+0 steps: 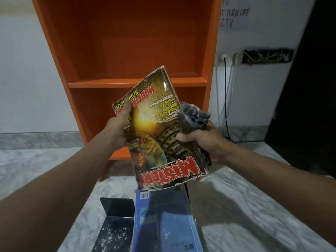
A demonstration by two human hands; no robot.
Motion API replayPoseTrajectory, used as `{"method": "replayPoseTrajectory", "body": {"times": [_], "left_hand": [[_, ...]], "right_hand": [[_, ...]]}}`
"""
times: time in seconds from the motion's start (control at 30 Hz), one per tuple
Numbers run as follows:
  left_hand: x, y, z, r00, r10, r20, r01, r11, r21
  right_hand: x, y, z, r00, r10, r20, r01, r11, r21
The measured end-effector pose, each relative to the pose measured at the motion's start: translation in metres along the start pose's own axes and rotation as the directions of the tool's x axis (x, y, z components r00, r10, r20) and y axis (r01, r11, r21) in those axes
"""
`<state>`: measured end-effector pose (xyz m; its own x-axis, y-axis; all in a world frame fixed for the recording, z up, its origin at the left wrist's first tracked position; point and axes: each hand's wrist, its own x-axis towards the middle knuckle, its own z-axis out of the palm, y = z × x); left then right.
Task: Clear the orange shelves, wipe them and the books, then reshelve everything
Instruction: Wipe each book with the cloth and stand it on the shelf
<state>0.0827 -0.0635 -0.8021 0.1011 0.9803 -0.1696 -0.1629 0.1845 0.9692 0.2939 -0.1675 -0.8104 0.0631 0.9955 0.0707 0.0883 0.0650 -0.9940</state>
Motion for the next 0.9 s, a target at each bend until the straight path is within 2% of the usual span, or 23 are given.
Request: {"method": "replayPoseTrajectory", "body": {"times": [0.07,0.13,0.3,0.43,0.53,0.63,0.67,0.7,0.77,0.83,0.9], "left_hand": [[0.003,-0.003,-0.022,0.976,0.001,0.219,-0.003,1.0,0.004],[0.001,0.0,-0.032,0.95,0.057,0.306,-0.052,0.998,-0.026],[-0.001,0.01,-0.022,0.926,0.15,0.347,-0.143,0.989,-0.048],[0.002,0.01,-0.014,0.933,0.248,0.26,-0.272,0.96,0.061],[0.004,0.011,-0.011,0.933,0.281,0.225,-0.308,0.947,0.093],[0.007,0.008,-0.013,0.929,0.276,0.245,-0.304,0.949,0.082],[0.007,0.007,-0.013,0.925,0.274,0.263,-0.304,0.949,0.08],[0.006,0.006,-0.011,0.92,0.271,0.284,-0.302,0.951,0.071],[0.003,0.004,-0.005,0.914,0.276,0.298,-0.302,0.952,0.045],[0.002,0.004,0.003,0.911,0.309,0.273,-0.328,0.944,0.025],[0.001,0.007,0.006,0.906,0.335,0.258,-0.35,0.937,0.012]], "right_hand": [[0.003,0.004,-0.008,0.995,0.101,0.018,-0.102,0.988,0.12],[0.007,0.01,-0.012,0.988,0.152,0.008,-0.151,0.97,0.191],[0.009,0.024,-0.016,0.981,0.164,-0.101,-0.139,0.965,0.222],[0.009,0.033,-0.015,0.975,0.148,-0.165,-0.118,0.977,0.18],[0.014,0.026,-0.016,0.929,0.078,-0.363,-0.083,0.997,0.003],[0.025,-0.006,-0.031,0.825,-0.192,-0.531,0.075,0.969,-0.234],[0.03,-0.022,-0.038,0.79,-0.345,-0.507,0.155,0.912,-0.379],[0.035,-0.037,-0.043,0.763,-0.485,-0.427,0.211,0.812,-0.544],[0.041,-0.058,-0.044,0.723,-0.662,-0.196,0.301,0.558,-0.774],[0.044,-0.049,-0.036,0.749,-0.662,-0.01,0.353,0.411,-0.84],[0.036,-0.006,-0.027,0.786,-0.602,0.142,0.382,0.291,-0.877]]}}
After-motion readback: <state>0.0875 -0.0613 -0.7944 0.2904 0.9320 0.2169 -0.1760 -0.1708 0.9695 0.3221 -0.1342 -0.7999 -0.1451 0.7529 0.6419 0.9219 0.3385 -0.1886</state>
